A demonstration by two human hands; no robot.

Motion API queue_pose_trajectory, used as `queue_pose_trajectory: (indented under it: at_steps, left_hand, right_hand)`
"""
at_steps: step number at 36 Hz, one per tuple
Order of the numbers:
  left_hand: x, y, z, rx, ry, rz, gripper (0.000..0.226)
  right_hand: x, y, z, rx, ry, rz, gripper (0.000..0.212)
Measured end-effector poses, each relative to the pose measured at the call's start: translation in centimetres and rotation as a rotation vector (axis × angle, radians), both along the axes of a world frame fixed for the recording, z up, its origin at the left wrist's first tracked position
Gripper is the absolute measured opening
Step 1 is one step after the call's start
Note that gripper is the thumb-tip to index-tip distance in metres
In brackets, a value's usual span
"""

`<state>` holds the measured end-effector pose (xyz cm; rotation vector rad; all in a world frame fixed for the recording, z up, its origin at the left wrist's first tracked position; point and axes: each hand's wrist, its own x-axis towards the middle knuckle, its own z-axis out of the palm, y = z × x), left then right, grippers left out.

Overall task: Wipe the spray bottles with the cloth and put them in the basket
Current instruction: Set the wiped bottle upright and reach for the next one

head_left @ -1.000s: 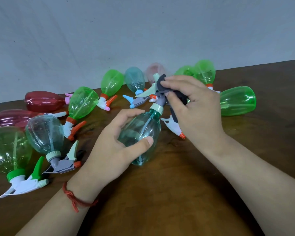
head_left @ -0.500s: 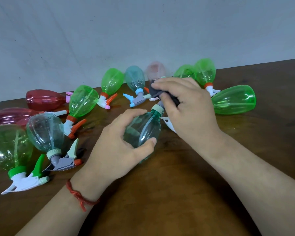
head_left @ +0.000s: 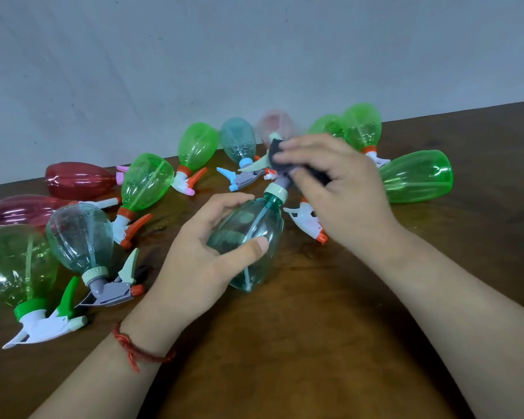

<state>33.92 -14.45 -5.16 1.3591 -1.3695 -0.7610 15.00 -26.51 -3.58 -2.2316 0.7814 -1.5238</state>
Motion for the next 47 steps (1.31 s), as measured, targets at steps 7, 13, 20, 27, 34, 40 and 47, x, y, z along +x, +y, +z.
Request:
queue_pose_trajectory:
  at_steps: [7, 13, 20, 27, 34, 40, 47]
  left_hand:
    - [1.1, 0.0, -0.1, -0.019, 0.110, 0.044, 0.051]
    - [1.2, -0.3, 0.0, 0.011, 0.125, 0.023, 0.050]
    - [0.5, 0.1, -0.2, -0.018, 0.149, -0.062, 0.053]
    - [1.5, 0.3, 0.0, -0.060, 0.175, -0.034, 0.054]
    - [2.3, -0.1, -0.2, -0.070, 0.255, 0.022, 0.058]
    - [1.9, -0.2, -0.2, -0.026, 0.198, -0.007, 0.058]
    - [0.6, 0.0, 0.0, -0.003, 0.027, -0.010, 0.051]
  right_hand:
    - [0.6, -0.5, -0.5, 0.037, 0.145, 0.042, 0.031]
    - [-0.3, -0.8, -0.2, 0.149, -0.140, -0.042, 0.029]
    - [0.2, -0.3, -0.3, 0.228, -0.091, 0.112, 0.034]
    - [-0.3, -0.6, 0.4, 0.461, -0.204, 0.281, 0.037]
    - [-0.9, -1.1, 0.3, 0.568, -0.162, 0.299, 0.037]
    - [-0.6, -1.0, 0.2, 0.411, -0.301, 0.093, 0.039]
    - [0.7, 0.7, -0.6, -0.049, -0.008, -0.015, 0.037]
